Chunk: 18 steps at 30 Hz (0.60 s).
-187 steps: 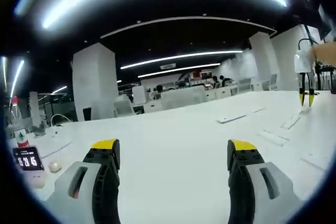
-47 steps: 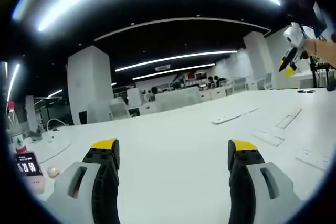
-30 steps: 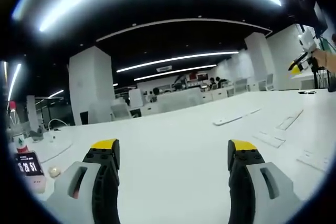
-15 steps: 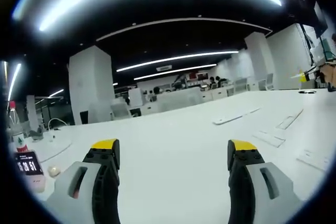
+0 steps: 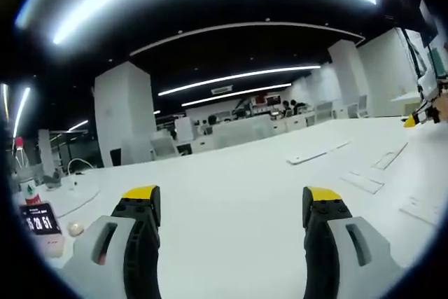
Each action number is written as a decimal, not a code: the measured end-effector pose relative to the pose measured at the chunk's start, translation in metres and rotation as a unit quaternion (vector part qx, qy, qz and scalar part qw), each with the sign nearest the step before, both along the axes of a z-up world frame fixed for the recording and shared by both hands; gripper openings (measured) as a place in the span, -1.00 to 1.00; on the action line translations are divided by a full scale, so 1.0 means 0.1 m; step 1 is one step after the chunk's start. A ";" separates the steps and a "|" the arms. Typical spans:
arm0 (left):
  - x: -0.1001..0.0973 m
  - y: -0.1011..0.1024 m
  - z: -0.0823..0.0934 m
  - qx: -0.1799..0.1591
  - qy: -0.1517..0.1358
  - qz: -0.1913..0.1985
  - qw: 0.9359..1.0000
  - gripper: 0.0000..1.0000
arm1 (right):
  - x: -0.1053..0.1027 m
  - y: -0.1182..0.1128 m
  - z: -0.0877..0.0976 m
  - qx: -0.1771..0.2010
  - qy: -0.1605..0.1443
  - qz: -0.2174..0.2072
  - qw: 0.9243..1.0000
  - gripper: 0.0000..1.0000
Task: Locate the socket holder cover, grip the socket holder cover, clip it into the socket holder slot.
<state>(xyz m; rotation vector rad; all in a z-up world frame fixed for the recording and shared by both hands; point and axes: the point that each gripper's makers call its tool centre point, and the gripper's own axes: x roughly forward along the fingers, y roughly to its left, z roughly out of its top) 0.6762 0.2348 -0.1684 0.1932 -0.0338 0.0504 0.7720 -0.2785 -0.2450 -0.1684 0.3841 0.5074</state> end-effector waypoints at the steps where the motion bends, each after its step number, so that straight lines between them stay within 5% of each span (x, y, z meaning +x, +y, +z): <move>1: -0.01 -0.01 -0.01 0.000 0.001 0.000 1.000 0.64 | 0.00 0.00 -0.02 -0.004 0.003 0.001 1.000 -0.91; 18: -0.05 -0.07 0.02 0.010 -0.001 -0.008 1.000 0.63 | -0.13 0.15 -0.26 -0.029 0.037 0.030 0.998 -0.91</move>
